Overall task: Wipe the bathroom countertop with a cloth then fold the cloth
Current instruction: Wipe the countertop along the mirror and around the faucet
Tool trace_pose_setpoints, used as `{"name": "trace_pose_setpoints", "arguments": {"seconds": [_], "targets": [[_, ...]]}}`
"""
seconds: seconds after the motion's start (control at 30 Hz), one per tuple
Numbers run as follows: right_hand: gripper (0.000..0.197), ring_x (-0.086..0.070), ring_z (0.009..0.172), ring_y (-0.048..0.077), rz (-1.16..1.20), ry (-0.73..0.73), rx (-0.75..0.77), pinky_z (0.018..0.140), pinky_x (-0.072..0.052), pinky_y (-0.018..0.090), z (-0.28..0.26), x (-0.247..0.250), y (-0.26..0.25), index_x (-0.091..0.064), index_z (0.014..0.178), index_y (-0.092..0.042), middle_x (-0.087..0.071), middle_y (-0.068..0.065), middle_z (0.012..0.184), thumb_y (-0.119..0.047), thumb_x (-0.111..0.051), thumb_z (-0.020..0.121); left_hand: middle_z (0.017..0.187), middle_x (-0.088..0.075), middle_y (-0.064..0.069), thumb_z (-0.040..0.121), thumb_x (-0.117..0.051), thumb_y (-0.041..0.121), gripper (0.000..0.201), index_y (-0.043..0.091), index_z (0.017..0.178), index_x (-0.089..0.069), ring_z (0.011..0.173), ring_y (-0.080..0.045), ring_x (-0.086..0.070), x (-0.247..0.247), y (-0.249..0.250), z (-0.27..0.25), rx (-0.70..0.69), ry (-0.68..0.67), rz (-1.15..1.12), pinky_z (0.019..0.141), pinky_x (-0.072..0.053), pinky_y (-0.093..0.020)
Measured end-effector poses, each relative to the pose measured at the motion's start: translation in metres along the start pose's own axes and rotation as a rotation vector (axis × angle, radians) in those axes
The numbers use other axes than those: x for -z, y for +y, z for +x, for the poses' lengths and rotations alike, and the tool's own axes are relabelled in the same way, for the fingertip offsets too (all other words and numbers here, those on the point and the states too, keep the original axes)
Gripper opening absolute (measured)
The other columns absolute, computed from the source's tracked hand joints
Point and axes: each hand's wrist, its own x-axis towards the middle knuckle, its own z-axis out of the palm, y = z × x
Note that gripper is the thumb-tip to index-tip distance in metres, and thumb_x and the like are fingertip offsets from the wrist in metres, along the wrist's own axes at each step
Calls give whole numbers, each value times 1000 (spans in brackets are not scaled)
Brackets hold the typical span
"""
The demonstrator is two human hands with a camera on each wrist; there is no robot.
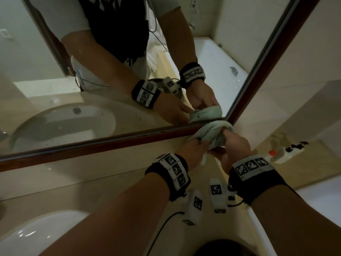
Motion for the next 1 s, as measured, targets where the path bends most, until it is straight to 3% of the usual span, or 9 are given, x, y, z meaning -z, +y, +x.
{"name": "trace_pose_setpoints", "arguments": {"seconds": [0.1, 0.3, 0.4, 0.5, 0.53, 0.67, 0.83, 0.93, 1.0], "targets": [[15, -66, 81, 37, 35, -49, 3, 58, -59, 46, -15, -5, 9, -59, 100, -8, -65, 18, 95, -21, -51, 101, 128, -64, -6, 103, -34, 52, 55, 14, 127, -65, 116, -21, -57, 12, -11, -13, -19, 22, -77, 98, -39, -31], [36, -63, 110, 36, -7, -230, -31, 88, -58, 46, -56, -51, 56, -53, 130, -13, -60, 21, 126, -21, -60, 96, 142, -57, -6, 100, -35, 58, 58, 21, 140, -54, 124, -26, -55, 56, -55, -68, 21, 133, -78, 105, -43, -38], [27, -67, 99, 30, 57, -335, -209, 80, -59, 43, -87, -89, 82, -57, 124, -5, -64, 20, 119, -15, -54, 99, 123, -64, -4, 101, -45, 51, 46, 18, 128, -63, 110, -24, -60, 89, -84, -107, 89, 251, -54, 92, -47, -35], [30, -67, 98, 24, 14, -422, -212, 88, -56, 38, -127, -132, 113, -60, 122, -4, -69, 11, 114, -22, -56, 99, 96, -65, -2, 96, -57, 42, 30, 15, 104, -67, 93, -24, -63, 129, -122, -147, 177, 334, -42, 85, -54, -41], [31, -67, 100, 23, 28, -439, -254, 89, -55, 35, -141, -146, 120, -60, 122, -5, -68, 9, 115, -23, -57, 98, 97, -67, -2, 94, -59, 43, 32, 15, 105, -68, 93, -24, -64, 144, -132, -161, 205, 341, -44, 89, -54, -42], [30, -70, 97, 40, 36, -530, -311, 88, -57, 52, -194, -204, 162, -63, 117, 0, -70, 24, 109, -22, -50, 101, 112, -70, -4, 96, -58, 43, 35, 18, 119, -69, 102, -23, -64, 203, -173, -222, 287, 389, 45, 95, -52, -38], [28, -69, 93, 38, 71, -567, -348, 78, -58, 49, -267, -286, 216, -63, 108, -2, -69, 22, 102, -24, -45, 103, 90, -65, -9, 99, -52, 40, 40, 5, 101, -70, 85, -25, -61, 277, -237, -291, 334, 395, 99, 76, -47, -35], [27, -66, 94, 36, 91, -551, -383, 77, -56, 47, -304, -327, 240, -61, 104, -5, -66, 18, 104, -26, -44, 104, 85, -57, -13, 100, -53, 31, 31, 6, 83, -62, 80, -25, -55, 319, -269, -324, 362, 368, -43, 69, -44, -35], [25, -63, 104, 33, 111, -551, -391, 87, -54, 45, -322, -349, 254, -56, 115, -4, -60, 16, 113, -23, -43, 103, 101, -66, -16, 98, -57, 23, 17, 9, 90, -62, 95, -30, -65, 343, -289, -341, 338, 399, -359, 85, -55, -36]]}}
